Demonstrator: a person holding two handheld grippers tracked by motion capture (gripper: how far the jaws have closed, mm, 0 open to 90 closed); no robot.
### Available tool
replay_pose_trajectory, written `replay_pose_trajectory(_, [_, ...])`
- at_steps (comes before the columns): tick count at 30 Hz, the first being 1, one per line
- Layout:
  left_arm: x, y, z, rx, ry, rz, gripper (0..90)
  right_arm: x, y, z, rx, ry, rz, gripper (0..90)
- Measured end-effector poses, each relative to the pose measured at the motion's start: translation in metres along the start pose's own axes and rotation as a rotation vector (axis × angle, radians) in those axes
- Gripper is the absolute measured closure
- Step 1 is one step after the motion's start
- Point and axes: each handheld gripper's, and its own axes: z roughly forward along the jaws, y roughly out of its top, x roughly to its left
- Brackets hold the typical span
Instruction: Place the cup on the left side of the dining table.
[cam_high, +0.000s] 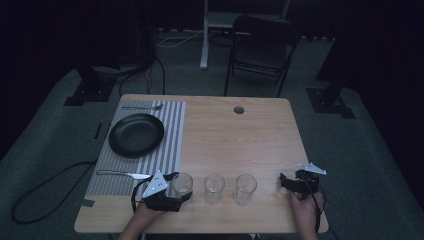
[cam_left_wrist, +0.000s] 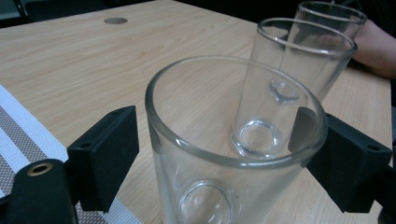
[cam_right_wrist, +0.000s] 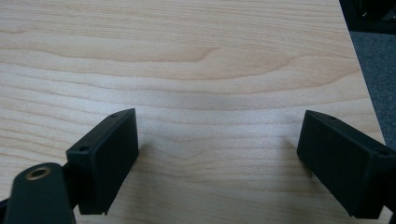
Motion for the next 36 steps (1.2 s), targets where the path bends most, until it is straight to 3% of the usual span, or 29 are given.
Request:
replay_pose_trajectory(4, [-0.002,0.000,0.001,-0.003,0.006,0.021,14.8,0.000,0.000,0.000,0.000,0.000,0.000,12.1])
replay_pose_trajectory(10, [-0.003,0.000,0.003,0.004,0.010,0.021,14.9,0.000,0.000,0.000,0.000,0.000,0.000,12.1])
replay_pose_trajectory(12, [-0.004,-0.001,0.004,0.015,0.026,0.032,28.3,0.000,0.000,0.000,0.000,0.000,0.000,12.1])
replay_pose_trajectory(16, [-0.008,0.003,0.005,0.050,0.058,0.047,29.2,0.000,0.000,0.000,0.000,0.000,0.000,12.2])
replay_pose_trajectory(26, [-0.004,0.009,0.006,0.088,0.063,0.030,29.4,0.000,0.000,0.000,0.000,0.000,0.000,12.1])
replay_pose_trajectory(36, [0.003,0.017,0.005,0.076,0.089,-0.005,29.3,0.000,0.000,0.000,0.000,0.000,0.000,12.2])
